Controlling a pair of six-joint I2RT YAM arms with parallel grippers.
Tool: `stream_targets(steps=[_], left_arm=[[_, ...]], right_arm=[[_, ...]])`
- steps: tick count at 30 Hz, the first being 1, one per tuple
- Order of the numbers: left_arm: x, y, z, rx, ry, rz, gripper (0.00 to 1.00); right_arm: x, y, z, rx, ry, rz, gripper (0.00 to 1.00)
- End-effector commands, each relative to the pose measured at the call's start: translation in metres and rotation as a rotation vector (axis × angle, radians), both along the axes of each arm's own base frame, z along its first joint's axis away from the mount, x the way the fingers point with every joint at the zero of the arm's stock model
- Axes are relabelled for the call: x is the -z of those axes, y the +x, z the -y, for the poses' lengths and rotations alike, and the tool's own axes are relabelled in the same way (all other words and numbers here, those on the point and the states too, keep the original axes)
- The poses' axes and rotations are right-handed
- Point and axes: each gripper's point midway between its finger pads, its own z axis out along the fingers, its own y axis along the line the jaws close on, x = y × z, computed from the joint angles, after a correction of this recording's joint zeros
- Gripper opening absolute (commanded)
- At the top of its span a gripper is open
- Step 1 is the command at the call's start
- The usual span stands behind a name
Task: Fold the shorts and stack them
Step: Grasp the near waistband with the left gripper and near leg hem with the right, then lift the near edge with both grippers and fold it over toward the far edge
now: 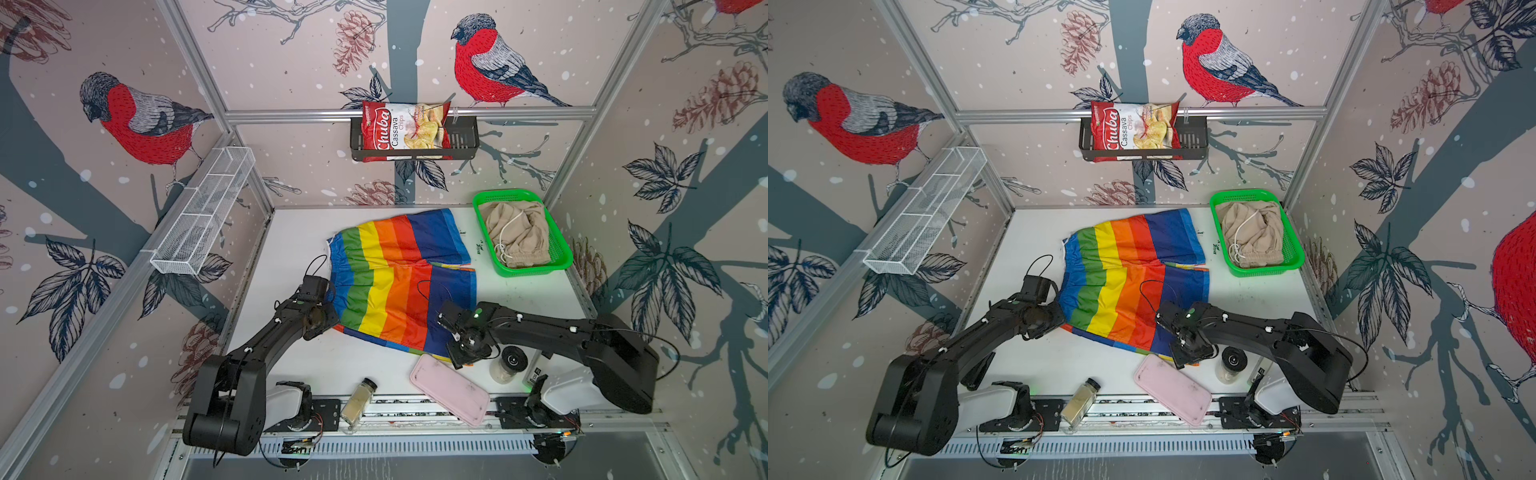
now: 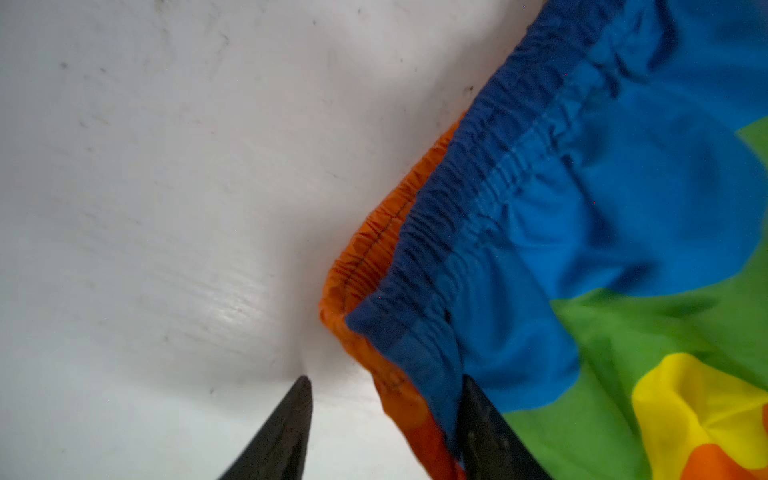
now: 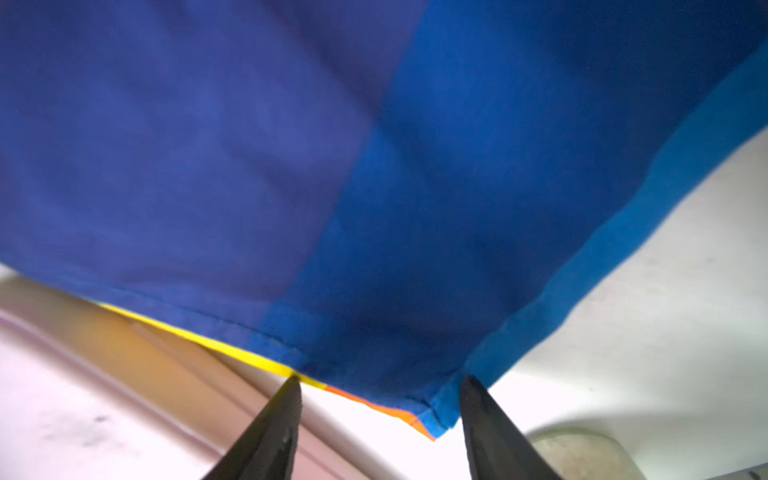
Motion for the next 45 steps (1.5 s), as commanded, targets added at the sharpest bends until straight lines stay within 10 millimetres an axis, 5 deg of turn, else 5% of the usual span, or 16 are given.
stream_targets(steps=[1, 6, 10, 14, 23, 26, 34, 39, 45], left_arm=[[0.005, 0.004, 0.002, -0.002, -0.013, 0.008, 0.52], [0.013, 0.006, 0.004, 0.003, -0.02, -0.001, 0.32], [0.016, 0.01, 0.004, 0.001, -0.015, -0.014, 0.02], [0.011, 0.015, 0.006, 0.004, -0.02, -0.002, 0.0], [-0.059, 0.04, 0.015, 0.036, -0.063, 0.129, 0.0], [-0.084, 0.048, 0.018, 0.056, -0.064, 0.162, 0.0], [-0.133, 0.043, 0.035, 0.076, -0.168, 0.254, 0.0], [-0.176, 0.034, 0.058, 0.109, -0.2, 0.317, 0.0], [-0.224, 0.024, 0.052, 0.098, -0.192, 0.428, 0.0]], right_arm=[[0.009, -0.004, 0.007, -0.008, -0.038, -0.018, 0.63], [0.018, 0.005, -0.001, 0.013, -0.024, 0.011, 0.51], [0.018, 0.02, -0.002, 0.038, -0.026, 0.075, 0.18], [0.0, 0.04, -0.002, 0.074, -0.007, 0.15, 0.01], [-0.107, 0.104, 0.027, 0.275, 0.146, 0.427, 0.0], [-0.127, 0.115, 0.045, 0.345, 0.191, 0.478, 0.0], [-0.172, 0.108, 0.055, 0.399, 0.356, 0.546, 0.0], [-0.22, 0.105, 0.056, 0.435, 0.486, 0.643, 0.0], [-0.265, 0.106, 0.067, 0.469, 0.517, 0.747, 0.0]])
